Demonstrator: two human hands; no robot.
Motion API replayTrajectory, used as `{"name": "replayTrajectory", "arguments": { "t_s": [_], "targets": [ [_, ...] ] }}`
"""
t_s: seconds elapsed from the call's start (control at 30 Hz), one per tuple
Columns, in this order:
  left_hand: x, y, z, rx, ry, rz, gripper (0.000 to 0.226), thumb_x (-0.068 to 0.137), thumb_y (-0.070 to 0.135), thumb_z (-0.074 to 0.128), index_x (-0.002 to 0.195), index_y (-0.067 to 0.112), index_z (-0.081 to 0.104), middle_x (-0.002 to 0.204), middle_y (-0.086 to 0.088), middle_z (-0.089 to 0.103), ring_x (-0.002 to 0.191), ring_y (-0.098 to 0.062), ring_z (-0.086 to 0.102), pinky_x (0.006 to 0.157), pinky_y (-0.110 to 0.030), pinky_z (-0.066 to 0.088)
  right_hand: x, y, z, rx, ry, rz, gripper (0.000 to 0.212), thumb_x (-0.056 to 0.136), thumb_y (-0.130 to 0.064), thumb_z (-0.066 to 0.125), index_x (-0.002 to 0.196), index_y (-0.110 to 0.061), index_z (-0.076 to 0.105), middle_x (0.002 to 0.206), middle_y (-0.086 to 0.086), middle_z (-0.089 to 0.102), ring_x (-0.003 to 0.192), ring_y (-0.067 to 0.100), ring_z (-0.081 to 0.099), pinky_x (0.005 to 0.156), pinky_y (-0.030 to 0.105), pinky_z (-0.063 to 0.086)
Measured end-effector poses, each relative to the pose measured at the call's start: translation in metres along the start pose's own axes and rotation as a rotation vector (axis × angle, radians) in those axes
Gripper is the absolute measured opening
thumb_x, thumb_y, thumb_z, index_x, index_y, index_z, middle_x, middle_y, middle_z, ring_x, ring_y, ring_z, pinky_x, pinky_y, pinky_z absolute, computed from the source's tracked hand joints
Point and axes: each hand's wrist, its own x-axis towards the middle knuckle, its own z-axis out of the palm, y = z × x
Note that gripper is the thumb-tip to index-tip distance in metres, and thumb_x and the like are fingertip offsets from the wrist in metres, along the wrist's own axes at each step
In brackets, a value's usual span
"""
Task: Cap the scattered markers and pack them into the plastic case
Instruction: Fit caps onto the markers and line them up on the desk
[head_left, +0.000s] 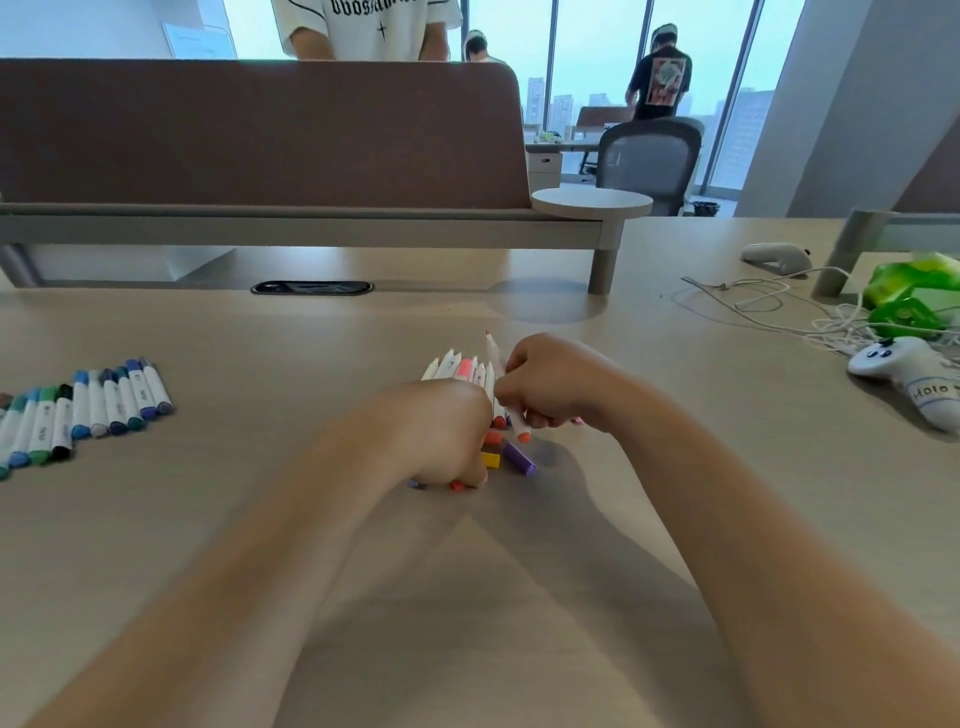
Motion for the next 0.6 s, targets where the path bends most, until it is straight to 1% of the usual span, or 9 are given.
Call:
{"name": "replayTrajectory", "arguments": {
  "t_s": [0.07, 0.17, 0.23, 0.3, 0.37, 0.4, 0.47, 0.53, 0.6],
  "targets": [
    [0.002, -0.006, -0.001, -0.138, 0.016, 0.037, 0.021, 0.080, 0.025, 0.064, 0.075, 0.007, 0.071, 0.062, -0.014, 0.067, 0.060, -0.029, 0.063, 0.057, -0.027, 0.044, -0.001, 0.001, -0.001, 0.014, 0.004, -0.013, 0.020, 0.082, -0.010, 0.054, 0.089, 0.006, 0.065, 0.062, 0.013, 0.063, 0.042, 0.017, 0.044, 0.035, 0.014, 0.032],
    [0.008, -0.023, -0.009, -0.399, 0.155, 0.100, 0.021, 0.088, 0.030, 0.063, 0.077, 0.015, 0.074, 0.072, -0.008, 0.067, 0.060, -0.014, 0.052, 0.059, -0.030, 0.042, 0.000, 0.005, -0.005, 0.028, 0.044, -0.044, 0.023, 0.086, -0.015, 0.054, 0.090, 0.006, 0.065, 0.065, 0.016, 0.064, 0.050, 0.021, 0.047, 0.045, 0.023, 0.037],
    [0.016, -0.036, -0.010, -0.638, 0.266, 0.067, 0.017, 0.088, 0.030, 0.065, 0.080, 0.020, 0.076, 0.071, -0.002, 0.069, 0.057, -0.008, 0.052, 0.056, -0.025, 0.043, 0.002, 0.008, -0.007, 0.036, 0.071, -0.066, 0.027, 0.092, -0.022, 0.054, 0.094, 0.002, 0.067, 0.063, 0.011, 0.062, 0.050, 0.019, 0.048, 0.050, 0.025, 0.040],
    [0.024, -0.046, -0.004, -0.946, 0.342, 0.012, 0.017, 0.089, 0.026, 0.066, 0.079, 0.016, 0.077, 0.068, -0.004, 0.069, 0.053, -0.008, 0.051, 0.050, -0.022, 0.041, 0.004, 0.010, -0.007, 0.048, 0.076, -0.089, 0.028, 0.095, -0.027, 0.054, 0.094, -0.003, 0.068, 0.066, 0.009, 0.065, 0.050, 0.015, 0.052, 0.052, 0.025, 0.045],
    [0.031, -0.051, 0.002, -1.252, 0.394, -0.035, 0.017, 0.090, 0.017, 0.065, 0.079, 0.008, 0.076, 0.074, -0.009, 0.071, 0.056, -0.012, 0.050, 0.046, -0.021, 0.039, 0.005, 0.009, -0.005, 0.075, 0.039, -0.104, 0.025, 0.094, -0.027, 0.056, 0.094, -0.005, 0.069, 0.072, 0.012, 0.070, 0.052, 0.014, 0.057, 0.055, 0.026, 0.049],
    [0.034, -0.051, 0.004, -1.362, 0.418, -0.054, 0.015, 0.090, 0.012, 0.064, 0.080, 0.006, 0.075, 0.076, -0.011, 0.071, 0.057, -0.013, 0.049, 0.046, -0.021, 0.039, 0.005, 0.009, -0.004, 0.101, 0.007, -0.109, 0.023, 0.093, -0.025, 0.058, 0.094, -0.004, 0.068, 0.072, 0.012, 0.069, 0.052, 0.014, 0.057, 0.056, 0.026, 0.050],
    [0.038, -0.051, 0.007, -1.467, 0.470, -0.085, 0.010, 0.089, 0.007, 0.063, 0.086, 0.005, 0.073, 0.076, -0.012, 0.072, 0.058, -0.014, 0.050, 0.046, -0.022, 0.040, 0.003, 0.006, -0.002, 0.135, -0.068, -0.119, 0.022, 0.092, -0.021, 0.059, 0.095, -0.002, 0.068, 0.069, 0.010, 0.063, 0.052, 0.015, 0.056, 0.055, 0.027, 0.049],
    [0.040, -0.052, 0.008, -1.525, 0.513, -0.104, 0.008, 0.090, 0.004, 0.062, 0.092, 0.005, 0.069, 0.074, -0.010, 0.073, 0.056, -0.014, 0.051, 0.046, -0.022, 0.040, 0.001, 0.004, -0.001, 0.121, -0.125, -0.136, 0.023, 0.091, -0.021, 0.059, 0.096, 0.000, 0.067, 0.071, 0.010, 0.058, 0.056, 0.017, 0.052, 0.055, 0.028, 0.046],
    [0.042, -0.052, 0.009, -1.556, 0.533, -0.124, 0.009, 0.090, 0.002, 0.061, 0.094, 0.006, 0.068, 0.071, -0.008, 0.072, 0.054, -0.014, 0.052, 0.047, -0.023, 0.040, -0.002, 0.003, 0.001, 0.111, -0.159, -0.146, 0.023, 0.091, -0.020, 0.058, 0.095, 0.002, 0.066, 0.070, 0.010, 0.054, 0.054, 0.016, 0.049, 0.051, 0.026, 0.042]
  ]
}}
